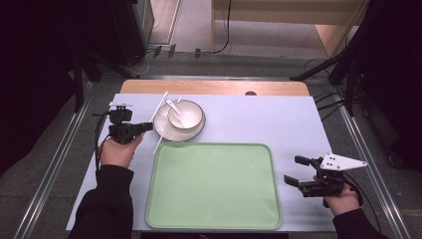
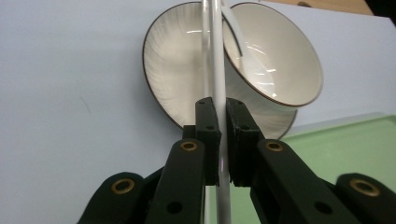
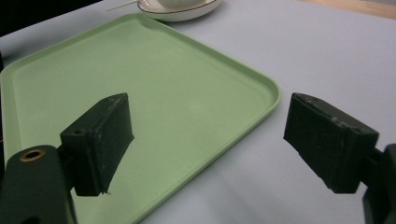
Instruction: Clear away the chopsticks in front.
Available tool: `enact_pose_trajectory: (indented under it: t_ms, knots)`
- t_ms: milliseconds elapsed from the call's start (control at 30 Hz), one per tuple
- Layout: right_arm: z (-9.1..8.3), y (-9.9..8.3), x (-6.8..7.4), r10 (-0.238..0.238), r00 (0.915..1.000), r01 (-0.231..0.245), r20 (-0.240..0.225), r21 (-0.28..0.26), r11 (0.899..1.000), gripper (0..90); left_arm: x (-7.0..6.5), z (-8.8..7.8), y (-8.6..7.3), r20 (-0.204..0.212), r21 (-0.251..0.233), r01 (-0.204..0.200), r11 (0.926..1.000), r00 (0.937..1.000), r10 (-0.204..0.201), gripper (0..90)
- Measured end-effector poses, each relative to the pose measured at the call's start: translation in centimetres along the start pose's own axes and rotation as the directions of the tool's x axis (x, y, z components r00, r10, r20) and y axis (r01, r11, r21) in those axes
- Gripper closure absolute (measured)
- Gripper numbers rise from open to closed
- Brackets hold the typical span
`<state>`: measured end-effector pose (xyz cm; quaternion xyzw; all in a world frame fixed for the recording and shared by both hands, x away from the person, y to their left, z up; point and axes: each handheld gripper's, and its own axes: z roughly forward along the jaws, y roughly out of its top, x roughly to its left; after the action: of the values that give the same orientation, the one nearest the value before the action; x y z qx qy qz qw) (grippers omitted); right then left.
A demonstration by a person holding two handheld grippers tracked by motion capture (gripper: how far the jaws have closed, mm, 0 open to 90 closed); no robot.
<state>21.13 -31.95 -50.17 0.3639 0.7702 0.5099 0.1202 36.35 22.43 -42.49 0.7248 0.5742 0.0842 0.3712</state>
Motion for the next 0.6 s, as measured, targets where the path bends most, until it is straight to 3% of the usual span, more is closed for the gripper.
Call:
enact_pose_trajectory:
  t_ms: [200, 400, 600]
  knots:
    - [0.2, 0.1, 0.0, -0.006, 1.0000, 0.006, -0.008, 0.003, 1.000, 16.1, -1.0, -0.8, -1.3, 0.022, -0.016, 0.011, 0.9998, 0.9997, -0.010, 86.0]
    - [0.3, 0.1, 0.0, -0.005, 1.0000, 0.005, -0.007, 0.000, 1.000, 16.1, -1.6, -1.4, -3.2, 0.043, 0.007, 0.019, 0.9998, 0.9989, -0.019, 86.0]
    - [0.5, 0.2, 0.0, -0.010, 0.9998, 0.010, -0.015, 0.004, 1.000, 16.2, -2.3, -2.2, -4.8, 0.053, 0.026, 0.003, 0.9997, 0.9986, -0.004, 86.0]
